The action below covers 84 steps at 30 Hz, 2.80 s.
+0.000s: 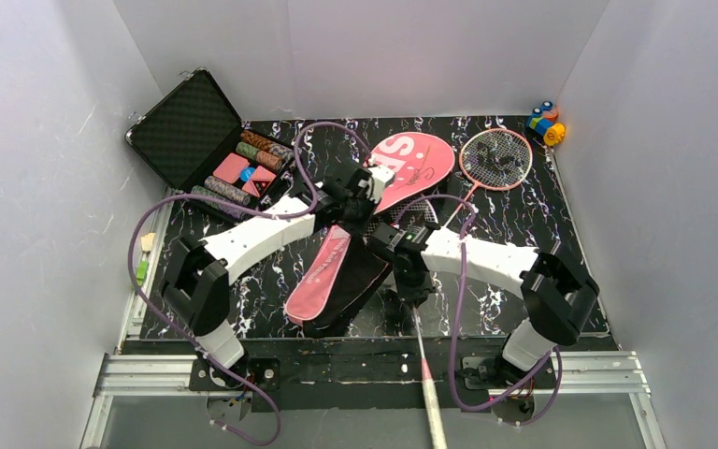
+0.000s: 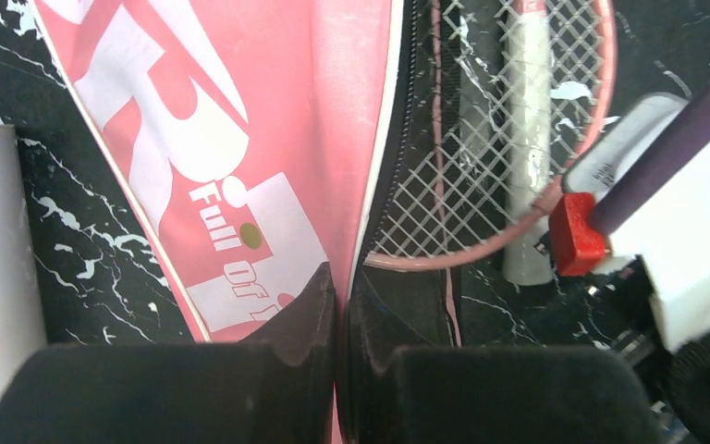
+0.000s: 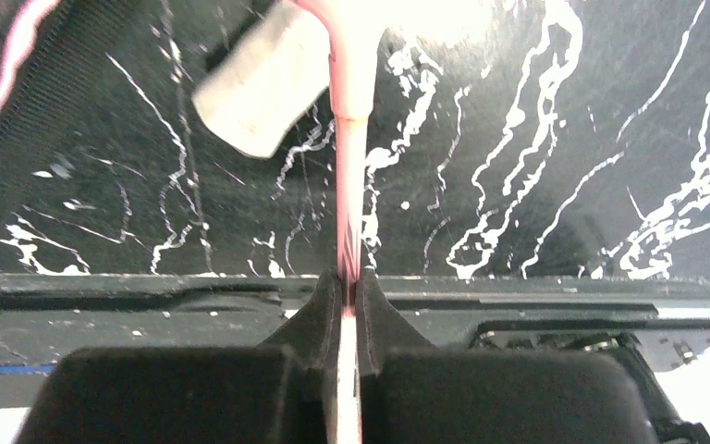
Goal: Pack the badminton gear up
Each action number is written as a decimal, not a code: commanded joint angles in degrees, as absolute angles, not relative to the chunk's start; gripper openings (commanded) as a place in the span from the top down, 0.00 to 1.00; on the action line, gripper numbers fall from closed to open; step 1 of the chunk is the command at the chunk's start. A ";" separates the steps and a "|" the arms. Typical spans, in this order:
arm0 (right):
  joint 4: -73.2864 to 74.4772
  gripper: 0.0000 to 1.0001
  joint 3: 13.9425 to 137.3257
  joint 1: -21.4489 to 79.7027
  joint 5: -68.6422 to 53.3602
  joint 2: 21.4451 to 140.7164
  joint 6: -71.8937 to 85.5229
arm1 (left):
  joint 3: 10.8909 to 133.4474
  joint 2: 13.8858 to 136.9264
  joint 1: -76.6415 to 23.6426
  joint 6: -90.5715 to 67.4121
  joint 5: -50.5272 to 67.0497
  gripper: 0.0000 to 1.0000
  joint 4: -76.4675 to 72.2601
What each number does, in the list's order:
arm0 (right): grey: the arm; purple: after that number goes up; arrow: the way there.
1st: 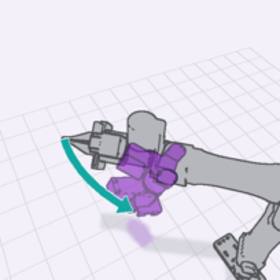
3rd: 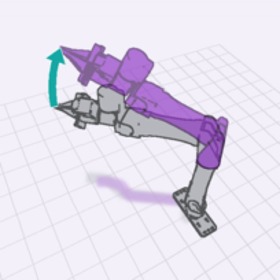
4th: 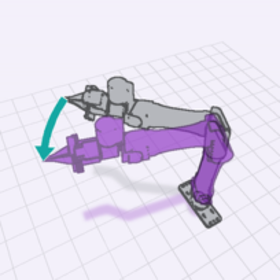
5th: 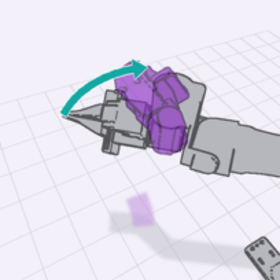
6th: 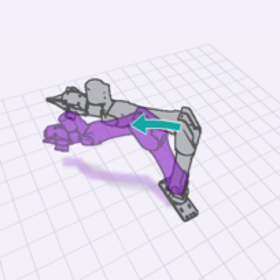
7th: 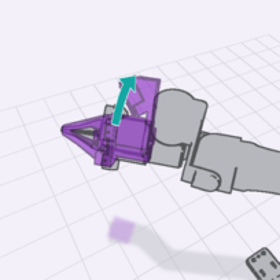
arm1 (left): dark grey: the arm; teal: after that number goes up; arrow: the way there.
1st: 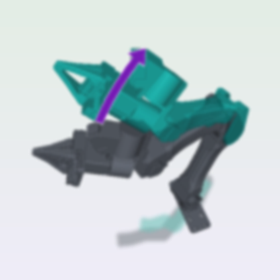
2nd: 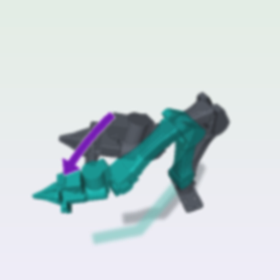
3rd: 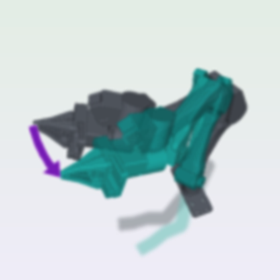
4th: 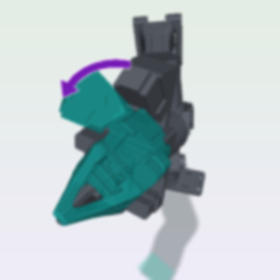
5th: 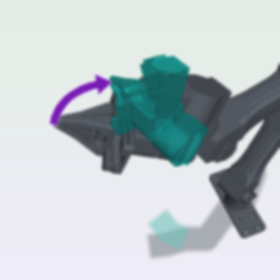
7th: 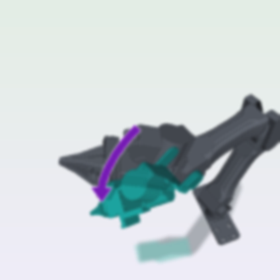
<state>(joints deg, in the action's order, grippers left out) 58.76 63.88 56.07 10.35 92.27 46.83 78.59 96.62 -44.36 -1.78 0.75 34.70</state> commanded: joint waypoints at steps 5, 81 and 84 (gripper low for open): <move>46.26 0.99 63.69 55.43 15.97 91.08 42.72 | 75.77 89.86 -41.03 -4.76 15.47 1.00 35.95; 18.59 0.53 39.91 53.29 -6.41 73.94 45.30 | 74.81 90.88 -38.96 1.84 16.88 1.00 39.90; 17.74 0.53 39.82 53.33 -6.95 76.19 45.35 | 75.08 90.79 -38.95 1.93 16.79 1.00 40.15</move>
